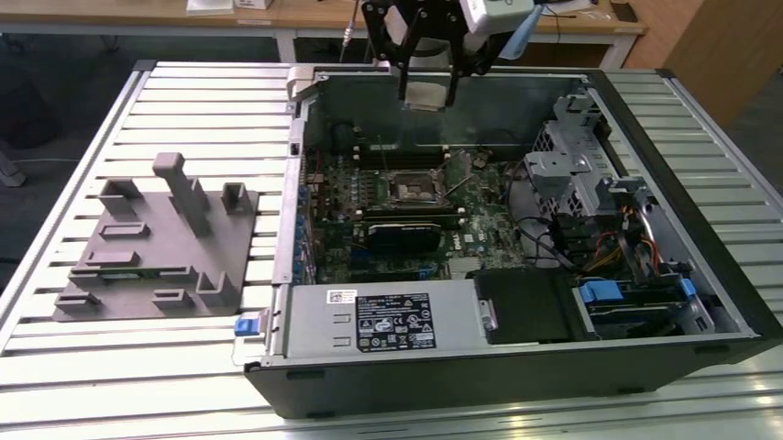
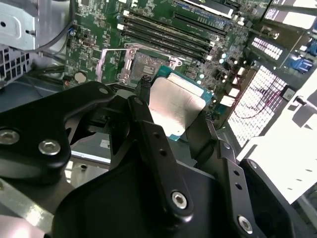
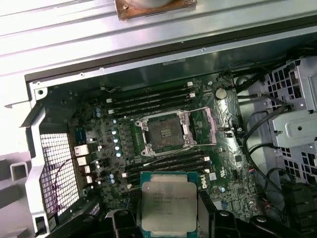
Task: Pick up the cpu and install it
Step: 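Place the cpu into insertion slot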
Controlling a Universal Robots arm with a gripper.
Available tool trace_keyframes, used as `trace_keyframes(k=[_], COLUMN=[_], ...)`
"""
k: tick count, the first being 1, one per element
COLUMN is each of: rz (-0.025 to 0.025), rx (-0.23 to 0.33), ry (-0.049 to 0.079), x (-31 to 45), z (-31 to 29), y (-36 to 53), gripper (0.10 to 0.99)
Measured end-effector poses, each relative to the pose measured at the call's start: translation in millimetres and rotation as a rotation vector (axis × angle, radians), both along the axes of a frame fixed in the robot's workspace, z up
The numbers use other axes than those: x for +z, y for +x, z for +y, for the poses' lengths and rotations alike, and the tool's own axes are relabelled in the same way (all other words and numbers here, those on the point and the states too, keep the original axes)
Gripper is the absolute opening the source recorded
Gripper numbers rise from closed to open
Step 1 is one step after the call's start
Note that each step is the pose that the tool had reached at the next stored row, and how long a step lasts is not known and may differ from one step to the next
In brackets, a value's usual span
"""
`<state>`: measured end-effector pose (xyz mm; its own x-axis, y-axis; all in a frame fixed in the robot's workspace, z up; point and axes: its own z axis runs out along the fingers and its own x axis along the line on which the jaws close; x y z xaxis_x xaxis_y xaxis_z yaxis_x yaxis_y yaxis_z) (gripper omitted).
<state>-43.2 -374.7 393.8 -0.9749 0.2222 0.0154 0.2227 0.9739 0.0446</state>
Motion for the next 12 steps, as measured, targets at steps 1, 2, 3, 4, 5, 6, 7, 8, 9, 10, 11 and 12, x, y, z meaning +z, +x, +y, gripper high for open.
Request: trace_keyframes(k=[1, 2, 3, 4, 5, 6, 7, 8, 9, 10, 11, 12], rz=[-0.0001, 0.0, 0.0, 0.0, 0.0, 0.0, 0.0, 0.0, -0.0001, 0.0, 0.0, 0.0], rx=[-0.009, -0.018, -0.026, -0.035, -0.043, -0.052, -0.06, -0.068, -0.077, -0.085, -0.093, -0.101], ry=[0.0, 0.0, 0.0, 0.0, 0.0, 0.0, 0.0, 0.0, 0.0, 0.0, 0.0, 0.0], x=[0.0, -0.1, -0.1, -0.1, -0.2, -0.2, -0.3, -0.3, -0.3, -0.3, -0.4, -0.4], z=[0.0, 0.0, 0.0, 0.0, 0.0, 0.0, 0.0, 0.0, 0.0, 0.0, 0.0, 0.0], y=[0.0, 0.0, 0.0, 0.0, 0.0, 0.0, 0.0, 0.0, 0.0, 0.0, 0.0, 0.0], gripper=[0.541, 0.541, 0.541, 0.541, 0.541, 0.541, 0.541, 0.541, 0.541, 0.541, 0.541, 0.541])
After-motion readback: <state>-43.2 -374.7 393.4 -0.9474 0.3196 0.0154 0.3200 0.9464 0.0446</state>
